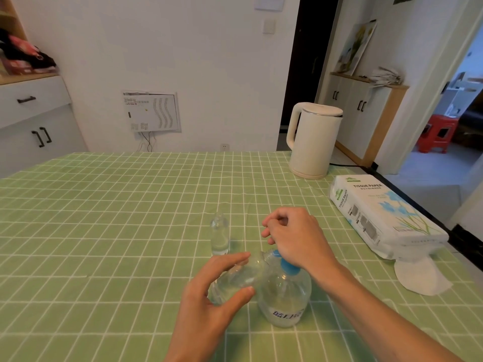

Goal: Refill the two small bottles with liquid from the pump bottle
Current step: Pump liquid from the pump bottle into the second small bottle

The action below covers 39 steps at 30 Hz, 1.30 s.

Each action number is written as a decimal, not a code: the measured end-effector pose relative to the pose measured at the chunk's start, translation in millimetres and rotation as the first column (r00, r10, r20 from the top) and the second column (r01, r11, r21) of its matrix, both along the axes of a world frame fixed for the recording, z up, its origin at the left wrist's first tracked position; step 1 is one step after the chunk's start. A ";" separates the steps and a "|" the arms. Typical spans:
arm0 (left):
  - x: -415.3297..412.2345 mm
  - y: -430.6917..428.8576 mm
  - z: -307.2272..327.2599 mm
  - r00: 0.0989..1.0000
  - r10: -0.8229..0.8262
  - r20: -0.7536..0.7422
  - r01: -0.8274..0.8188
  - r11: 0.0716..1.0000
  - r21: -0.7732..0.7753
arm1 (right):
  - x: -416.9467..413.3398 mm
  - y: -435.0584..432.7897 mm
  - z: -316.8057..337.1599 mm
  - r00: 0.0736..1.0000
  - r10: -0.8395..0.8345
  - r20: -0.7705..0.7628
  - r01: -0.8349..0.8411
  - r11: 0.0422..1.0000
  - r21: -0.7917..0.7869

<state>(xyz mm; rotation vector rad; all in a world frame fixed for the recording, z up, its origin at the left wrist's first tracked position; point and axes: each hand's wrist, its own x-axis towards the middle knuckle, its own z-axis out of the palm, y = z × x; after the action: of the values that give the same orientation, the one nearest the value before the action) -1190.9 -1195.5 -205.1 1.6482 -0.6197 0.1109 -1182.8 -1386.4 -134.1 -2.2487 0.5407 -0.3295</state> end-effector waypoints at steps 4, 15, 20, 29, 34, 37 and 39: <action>-0.1 1.2 -0.5 1.000 0.005 0.011 -0.005 1.000 0.007 | -0.2 0.1 0.7 1.000 0.002 -0.013 -0.003 1.000 -0.008; 0.7 2.4 1.3 1.000 0.003 0.030 -0.003 1.000 0.010 | 1.4 -1.5 8.7 0.999 -0.002 -0.039 0.000 0.999 -0.052; 0.9 2.4 1.7 1.000 0.008 0.018 -0.008 1.000 0.010 | 0.9 -0.8 2.0 0.999 0.004 -0.034 -0.004 1.000 -0.007; 0.8 2.3 0.9 1.000 0.007 0.011 -0.007 1.000 0.000 | -0.5 -0.6 4.2 0.998 -0.016 -0.062 0.015 1.000 -0.009; 1.2 3.0 0.3 1.000 0.007 0.017 -0.006 1.000 -0.013 | 1.0 -1.7 12.7 0.997 -0.014 -0.076 0.007 0.997 -0.083; 1.9 3.2 -0.2 1.000 0.002 0.020 -0.002 1.000 -0.008 | 1.4 -1.1 11.1 0.997 -0.021 -0.070 0.018 0.999 -0.051; 2.2 2.9 -0.2 1.000 -0.004 0.020 0.004 1.000 -0.007 | 1.9 -1.0 8.8 0.998 -0.031 -0.059 0.029 0.999 -0.035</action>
<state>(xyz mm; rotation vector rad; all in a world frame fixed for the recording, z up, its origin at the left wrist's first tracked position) -1188.7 -1192.6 -205.3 1.6408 -0.6370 0.1271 -1180.9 -1387.3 -125.3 -2.2910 0.6042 -0.2900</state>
